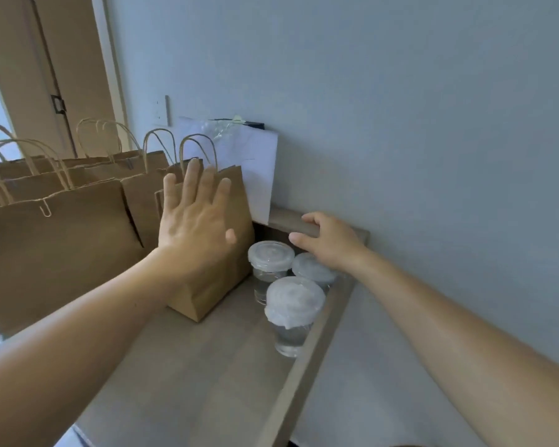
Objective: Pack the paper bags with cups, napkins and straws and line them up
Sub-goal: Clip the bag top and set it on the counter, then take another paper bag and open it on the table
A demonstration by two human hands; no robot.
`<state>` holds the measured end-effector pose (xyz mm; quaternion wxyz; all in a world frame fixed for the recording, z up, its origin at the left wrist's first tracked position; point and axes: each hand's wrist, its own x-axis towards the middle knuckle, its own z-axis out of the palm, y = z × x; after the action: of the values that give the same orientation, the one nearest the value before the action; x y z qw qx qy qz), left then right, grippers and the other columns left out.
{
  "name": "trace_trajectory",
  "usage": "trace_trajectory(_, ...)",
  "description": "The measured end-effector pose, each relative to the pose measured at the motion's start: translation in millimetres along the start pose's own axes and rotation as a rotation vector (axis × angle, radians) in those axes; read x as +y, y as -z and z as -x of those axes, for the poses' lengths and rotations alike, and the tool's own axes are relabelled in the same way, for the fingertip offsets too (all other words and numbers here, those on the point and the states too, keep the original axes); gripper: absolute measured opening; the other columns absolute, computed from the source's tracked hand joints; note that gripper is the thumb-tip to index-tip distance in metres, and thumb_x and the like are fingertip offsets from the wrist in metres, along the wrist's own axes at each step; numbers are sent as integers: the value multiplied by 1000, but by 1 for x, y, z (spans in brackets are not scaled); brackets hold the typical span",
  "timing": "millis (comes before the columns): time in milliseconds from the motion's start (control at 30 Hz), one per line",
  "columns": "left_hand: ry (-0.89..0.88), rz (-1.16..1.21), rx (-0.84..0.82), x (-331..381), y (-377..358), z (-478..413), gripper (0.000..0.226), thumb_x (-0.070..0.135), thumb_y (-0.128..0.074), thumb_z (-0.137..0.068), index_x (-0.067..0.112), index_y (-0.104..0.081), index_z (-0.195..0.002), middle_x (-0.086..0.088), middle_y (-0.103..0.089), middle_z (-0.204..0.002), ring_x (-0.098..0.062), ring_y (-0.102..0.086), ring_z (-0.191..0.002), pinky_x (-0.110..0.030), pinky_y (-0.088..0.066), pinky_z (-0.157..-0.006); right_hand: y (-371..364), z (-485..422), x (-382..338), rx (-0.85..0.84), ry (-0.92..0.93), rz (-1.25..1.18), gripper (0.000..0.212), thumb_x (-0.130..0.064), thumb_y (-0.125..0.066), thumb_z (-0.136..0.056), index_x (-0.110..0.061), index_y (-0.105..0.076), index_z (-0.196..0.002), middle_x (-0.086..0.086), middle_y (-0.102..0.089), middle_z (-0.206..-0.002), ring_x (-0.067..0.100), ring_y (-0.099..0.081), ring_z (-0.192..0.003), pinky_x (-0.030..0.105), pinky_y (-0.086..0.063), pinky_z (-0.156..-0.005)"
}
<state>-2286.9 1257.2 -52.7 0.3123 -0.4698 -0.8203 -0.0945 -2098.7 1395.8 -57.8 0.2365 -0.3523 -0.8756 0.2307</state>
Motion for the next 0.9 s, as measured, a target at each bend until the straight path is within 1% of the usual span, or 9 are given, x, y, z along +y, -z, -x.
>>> trace_trajectory(67, -31, 47, -24, 44, 22, 11, 83, 48, -59, -78, 19, -26, -148, -10, -14, -161, -30, 7, -150, -55, -5, -118, 29, 43, 21, 33, -13, 32, 62, -44, -66, -90, -15, -48, -142, 3, -48, -147, 19, -45, -134, 27, -34, -105)
trace_trajectory(200, -131, 185, -146, 147, 66, 37, 82, 55, -55, -84, 22, -22, -151, -8, -12, -163, -28, 5, -151, -53, -8, -119, 93, 136, 71, 79, -91, 75, 63, -44, -65, -91, -12, -48, -142, 8, -46, -147, 23, -45, -134, 29, -34, -107)
trace_trajectory(300, -248, 287, -206, 226, 90, 60, 81, 54, -57, -82, 23, -25, -151, -7, -16, -162, -27, -1, -151, -51, -13, -118, 134, 204, 117, 118, -186, 88, 64, -46, -65, -90, -14, -47, -143, 6, -44, -149, 22, -44, -135, 32, -34, -108)
trace_trajectory(400, -366, 317, -307, 299, 102, 92, 84, 57, -58, -83, 24, -23, -153, -6, -16, -163, -27, -4, -151, -51, -15, -119, 160, 263, 164, 117, -303, 74, 65, -49, -63, -90, -17, -45, -144, 1, -41, -150, 20, -44, -134, 32, -35, -106)
trace_trajectory(567, -573, 362, -467, 400, 102, 138, 84, 57, -55, -87, 23, -20, -155, -5, -15, -163, -27, -6, -151, -51, -16, -120, 184, 339, 233, 121, -493, 73, 69, -53, -61, -89, -18, -41, -146, 1, -37, -152, 21, -43, -135, 34, -36, -107)
trace_trajectory(700, -694, 440, -542, 468, 99, 158, 83, 55, -56, -88, 22, -20, -155, -6, -17, -162, -28, -8, -150, -52, -17, -119, 195, 386, 275, 149, -644, 82, 70, -53, -60, -90, -18, -40, -147, 1, -37, -152, 21, -44, -134, 32, -37, -104)
trace_trajectory(833, -790, 494, -608, 528, 89, 180, 81, 55, -55, -89, 22, -20, -155, -6, -19, -162, -28, -11, -150, -51, -19, -119, 196, 431, 318, 186, -791, 121, 69, -50, -60, -91, -16, -40, -147, 2, -40, -151, 22, -47, -131, 34, -41, -103)
trace_trajectory(900, -837, 528, -657, 552, 82, 194, 80, 54, -55, -90, 22, -21, -155, -6, -19, -162, -28, -12, -149, -50, -20, -118, 195, 453, 339, 216, -865, 133, 66, -48, -60, -92, -13, -42, -145, 5, -45, -147, 23, -49, -128, 36, -44, -101)
